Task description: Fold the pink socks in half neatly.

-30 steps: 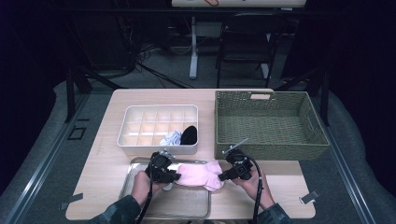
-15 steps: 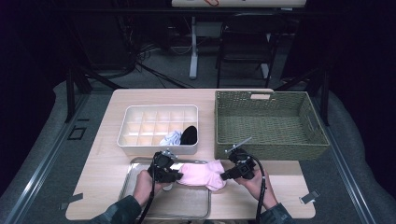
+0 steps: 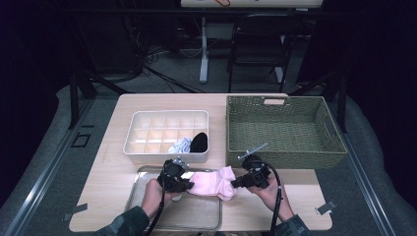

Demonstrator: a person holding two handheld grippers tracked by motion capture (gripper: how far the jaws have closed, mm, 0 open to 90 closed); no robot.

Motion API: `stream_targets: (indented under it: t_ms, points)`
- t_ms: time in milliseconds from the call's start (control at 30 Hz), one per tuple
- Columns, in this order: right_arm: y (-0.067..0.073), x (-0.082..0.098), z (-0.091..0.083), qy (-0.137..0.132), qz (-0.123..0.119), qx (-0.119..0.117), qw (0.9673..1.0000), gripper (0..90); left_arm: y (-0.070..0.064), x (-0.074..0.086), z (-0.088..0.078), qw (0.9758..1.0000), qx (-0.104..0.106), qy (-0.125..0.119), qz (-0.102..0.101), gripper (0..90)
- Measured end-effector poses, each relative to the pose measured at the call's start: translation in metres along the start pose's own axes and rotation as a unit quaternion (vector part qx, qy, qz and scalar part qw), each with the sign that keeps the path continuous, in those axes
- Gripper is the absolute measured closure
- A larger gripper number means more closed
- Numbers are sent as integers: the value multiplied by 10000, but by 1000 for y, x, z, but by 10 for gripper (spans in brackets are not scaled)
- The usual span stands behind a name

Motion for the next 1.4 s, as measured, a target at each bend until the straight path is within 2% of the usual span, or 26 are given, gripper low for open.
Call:
stream_targets:
  t_ms: [67, 100, 133, 300, 367, 533, 833, 1033, 1133, 1233, 1400]
  points:
    - [2, -1, 0, -48, 32, 6, 10000, 812, -1, 0, 0, 10000, 2, -10, -14, 804]
    - [1, -1, -1, 42, -61, 10, 10000, 813, -1, 0, 0, 10000, 14, -1, -13, 809]
    - [3, -2, 0, -78, 20, -22, 10000, 813, -2, 0, 0, 10000, 16, 9, -7, 811]
    - [5, -5, 1, -216, -5, -107, 9997, 812, -2, 0, 1, 10000, 79, 13, -29, 812]
    - [5, -6, 0, -230, -76, -136, 9996, 813, -2, -1, 1, 10000, 87, 39, -24, 812]
    - [8, -9, -1, -319, -72, -225, 9992, 814, -4, -1, 3, 9997, 204, 36, -114, 815]
    - [19, -19, 0, -419, -201, -286, 9985, 817, -8, -2, 6, 9996, 240, 58, -100, 814]
    - [24, -28, 9, -303, -311, -314, 9986, 818, -11, -1, 8, 9992, 365, 60, -170, 809]
    - [28, -32, 16, -239, -375, -294, 9986, 818, -13, -2, 9, 9995, 289, 49, -95, 806]
    - [30, -37, 22, -226, -386, -309, 9985, 818, -14, -2, 9, 9993, 355, 70, -92, 805]
    - [32, -41, 32, -37, -434, -301, 9986, 817, -16, -2, 10, 9992, 386, 61, -101, 792]
Point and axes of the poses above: each handheld gripper's, and its own axes: z roughly forward along the jaws, x roughly out of its underside, y roughly to its left, the point moved 2 cm from there along z, roughly forward along the jaws, and after that the axes turned 15 degrees about -z, right-handed, at the moved point
